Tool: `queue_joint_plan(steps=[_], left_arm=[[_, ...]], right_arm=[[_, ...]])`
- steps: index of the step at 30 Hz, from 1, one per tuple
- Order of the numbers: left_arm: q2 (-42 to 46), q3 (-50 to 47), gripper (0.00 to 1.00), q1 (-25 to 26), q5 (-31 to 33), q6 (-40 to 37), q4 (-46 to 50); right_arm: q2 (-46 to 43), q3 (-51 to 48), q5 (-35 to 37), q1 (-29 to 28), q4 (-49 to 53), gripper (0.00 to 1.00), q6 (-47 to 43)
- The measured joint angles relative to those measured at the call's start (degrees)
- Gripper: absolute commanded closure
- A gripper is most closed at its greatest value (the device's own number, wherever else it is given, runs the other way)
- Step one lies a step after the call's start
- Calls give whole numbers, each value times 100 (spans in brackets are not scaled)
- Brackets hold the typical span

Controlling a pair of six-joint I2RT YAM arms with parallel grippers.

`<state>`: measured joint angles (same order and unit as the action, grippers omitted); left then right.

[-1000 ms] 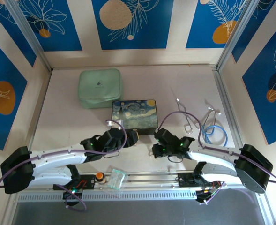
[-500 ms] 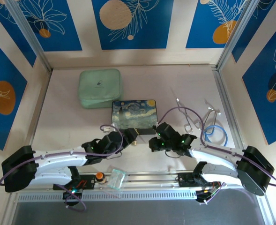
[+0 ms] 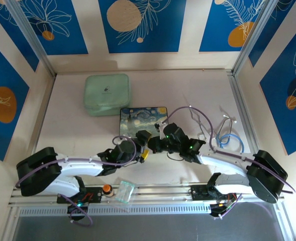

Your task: Unlock a padlock with a key

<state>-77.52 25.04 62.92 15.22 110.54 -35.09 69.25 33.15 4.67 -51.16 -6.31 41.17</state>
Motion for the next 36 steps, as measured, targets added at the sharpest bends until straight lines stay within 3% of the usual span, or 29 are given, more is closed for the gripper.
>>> queue_joint_plan(steps=[9, 14, 24, 31, 32, 33, 34, 36], left_arm=[[-15, -133, 42, -11, 92, 337, -483], [245, -223, 54, -28, 138, 306, -232], [468, -319, 96, -219, 107, 146, 170], [472, -313, 100, -256, 66, 31, 149], [472, -313, 100, -264, 61, -2, 144], [476, -313, 100, -273, 48, -55, 144], [490, -313, 100, -284, 46, -160, 179], [560, -299, 100, -319, 44, -514, 387]], right_arm=[[-92, -131, -234, -138, -221, 95, 37], [-354, -221, -240, -120, -144, 95, 46], [-503, -221, -275, 72, -144, 95, 39], [-503, -221, -350, 138, -63, 94, 42], [-503, -221, -365, 153, -63, 91, 44], [-503, -223, -396, 179, -63, 77, 79], [-509, -234, -420, 221, -81, 55, 120], [-595, -306, -498, 356, -195, 26, 177]])
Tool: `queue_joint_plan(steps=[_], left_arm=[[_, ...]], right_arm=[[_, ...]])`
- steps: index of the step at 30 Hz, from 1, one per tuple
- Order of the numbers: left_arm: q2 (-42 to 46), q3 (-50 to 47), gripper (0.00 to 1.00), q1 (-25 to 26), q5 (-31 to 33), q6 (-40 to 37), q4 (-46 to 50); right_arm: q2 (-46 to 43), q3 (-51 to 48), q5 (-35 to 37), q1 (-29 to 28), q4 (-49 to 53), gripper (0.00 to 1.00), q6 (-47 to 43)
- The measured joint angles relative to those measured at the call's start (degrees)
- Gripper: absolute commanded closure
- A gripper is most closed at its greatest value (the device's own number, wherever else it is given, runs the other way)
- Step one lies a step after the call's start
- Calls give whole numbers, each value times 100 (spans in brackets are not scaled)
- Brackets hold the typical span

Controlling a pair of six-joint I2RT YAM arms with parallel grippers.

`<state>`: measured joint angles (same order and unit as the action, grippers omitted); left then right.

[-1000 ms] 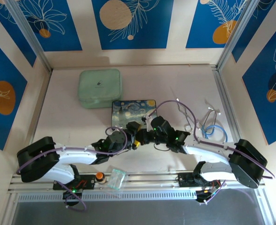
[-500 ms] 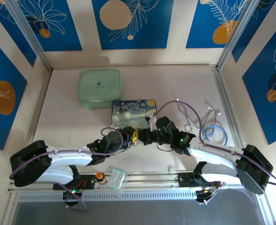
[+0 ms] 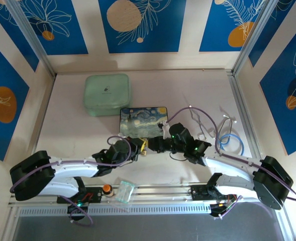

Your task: Unlock a padlock with a key

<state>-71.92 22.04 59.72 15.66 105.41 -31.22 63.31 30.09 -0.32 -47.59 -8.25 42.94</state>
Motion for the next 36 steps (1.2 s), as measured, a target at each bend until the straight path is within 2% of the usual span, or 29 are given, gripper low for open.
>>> queue_joint_plan(steps=[1, 7, 9, 11, 13, 16, 23, 26, 36], left_arm=[[68, 39, 100, -35, 2, -278, 144], [662, 586, 100, -306, 66, -2520, 562], [844, 741, 100, -411, -9, -3244, 511], [975, 866, 100, -505, -144, -3869, 431], [1091, 894, 100, -599, -354, -4354, 243], [1147, 898, 100, -730, -686, -4723, -50], [1154, 931, 100, -732, -1161, -4896, -404], [1161, 931, 100, -732, -1270, -4896, -656], [1161, 922, 100, -732, -1311, -4887, -1040]], right_arm=[[-109, -79, -31, 96, -79, 3, 74], [-754, -293, -376, 621, -463, 0, 278], [-802, -278, -610, 811, -610, 2, 326], [-789, -278, -892, 997, -807, 8, 420], [-780, -284, -1176, 1117, -1132, 26, 511], [-780, -319, -1480, 1139, -1764, 39, 675], [-592, -555, -1963, 1110, -3029, 47, 901], [-376, -542, -2116, 1051, -3375, 57, 962], [184, -463, -2439, 894, -4295, 60, 1132]])
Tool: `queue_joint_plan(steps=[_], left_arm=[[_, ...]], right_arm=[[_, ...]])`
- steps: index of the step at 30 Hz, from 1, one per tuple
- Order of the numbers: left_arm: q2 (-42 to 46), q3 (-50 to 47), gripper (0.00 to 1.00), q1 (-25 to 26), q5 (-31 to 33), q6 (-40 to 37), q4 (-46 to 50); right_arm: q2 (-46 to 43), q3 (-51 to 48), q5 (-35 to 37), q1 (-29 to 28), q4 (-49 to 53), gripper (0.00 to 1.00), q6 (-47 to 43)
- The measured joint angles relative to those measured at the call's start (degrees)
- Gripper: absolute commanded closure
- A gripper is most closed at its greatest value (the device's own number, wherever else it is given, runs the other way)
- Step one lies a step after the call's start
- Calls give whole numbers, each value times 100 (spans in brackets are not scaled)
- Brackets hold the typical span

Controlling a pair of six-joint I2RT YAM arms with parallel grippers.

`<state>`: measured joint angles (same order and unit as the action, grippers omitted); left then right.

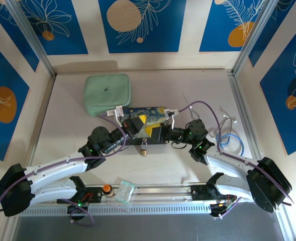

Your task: Unlock a padlock with a key

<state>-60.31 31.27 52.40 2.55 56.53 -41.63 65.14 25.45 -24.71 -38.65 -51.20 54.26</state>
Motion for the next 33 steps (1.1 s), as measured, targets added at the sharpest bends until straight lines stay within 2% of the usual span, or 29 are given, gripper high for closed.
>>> queue_joint_plan(steps=[2, 4, 11, 15, 17, 20, 22, 27, 33], left_arm=[[0, -9, 100, 0, 0, 9, -2], [0, -15, 100, 0, 2, 9, 0], [-2, -26, 100, 0, 0, 55, -46], [-2, -42, 100, 0, 0, 101, -149], [-2, -55, 100, 0, 2, 103, -153], [-2, -70, 100, 0, 0, 146, -164], [-2, -70, 100, 0, 0, 164, -190], [-17, -85, 100, 0, 2, 208, -249], [-55, -85, 100, 0, 0, 295, -282]], right_arm=[[39, 0, -2, 2, -109, 54, 46], [44, 0, 0, 22, -201, 55, 118], [111, 28, -37, 33, -402, 70, 240], [227, 57, -81, 33, -527, 74, 282], [286, 59, -107, 31, -625, 74, 315], [328, 70, -127, 31, -688, 64, 326], [332, 72, -125, 42, -717, 63, 363], [332, 81, -118, 44, -761, 70, 385], [332, 81, -103, 44, -802, 73, 389]])
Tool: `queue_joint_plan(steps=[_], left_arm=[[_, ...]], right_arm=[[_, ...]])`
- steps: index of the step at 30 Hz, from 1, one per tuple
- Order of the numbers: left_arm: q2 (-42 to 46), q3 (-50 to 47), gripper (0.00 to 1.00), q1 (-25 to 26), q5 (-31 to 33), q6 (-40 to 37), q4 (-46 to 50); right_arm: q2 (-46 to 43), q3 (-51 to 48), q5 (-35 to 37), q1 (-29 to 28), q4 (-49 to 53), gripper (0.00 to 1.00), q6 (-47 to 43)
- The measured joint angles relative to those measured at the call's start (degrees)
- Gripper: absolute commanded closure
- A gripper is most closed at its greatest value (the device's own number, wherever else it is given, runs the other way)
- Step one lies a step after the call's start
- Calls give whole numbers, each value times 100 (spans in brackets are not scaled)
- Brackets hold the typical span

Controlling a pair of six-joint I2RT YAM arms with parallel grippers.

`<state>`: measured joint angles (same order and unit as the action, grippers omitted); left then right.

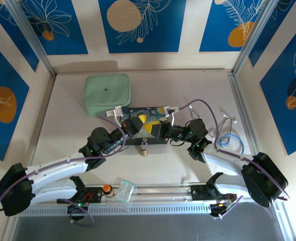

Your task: Unlock a padlock with a key

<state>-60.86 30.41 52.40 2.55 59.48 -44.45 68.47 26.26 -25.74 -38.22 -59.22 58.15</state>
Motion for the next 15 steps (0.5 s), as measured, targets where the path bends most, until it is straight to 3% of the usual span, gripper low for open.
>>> queue_joint_plan(steps=[9, 10, 15], left_arm=[[-72, -37, 100, 0, 0, 105, -129], [-72, -37, 100, 0, 2, 105, -127], [-33, -114, 100, 0, 74, 131, -136]], right_arm=[[72, 129, -20, 11, -11, 90, 90], [72, 129, -24, 13, -7, 96, 96], [66, 127, -28, 42, 101, 97, 133]])
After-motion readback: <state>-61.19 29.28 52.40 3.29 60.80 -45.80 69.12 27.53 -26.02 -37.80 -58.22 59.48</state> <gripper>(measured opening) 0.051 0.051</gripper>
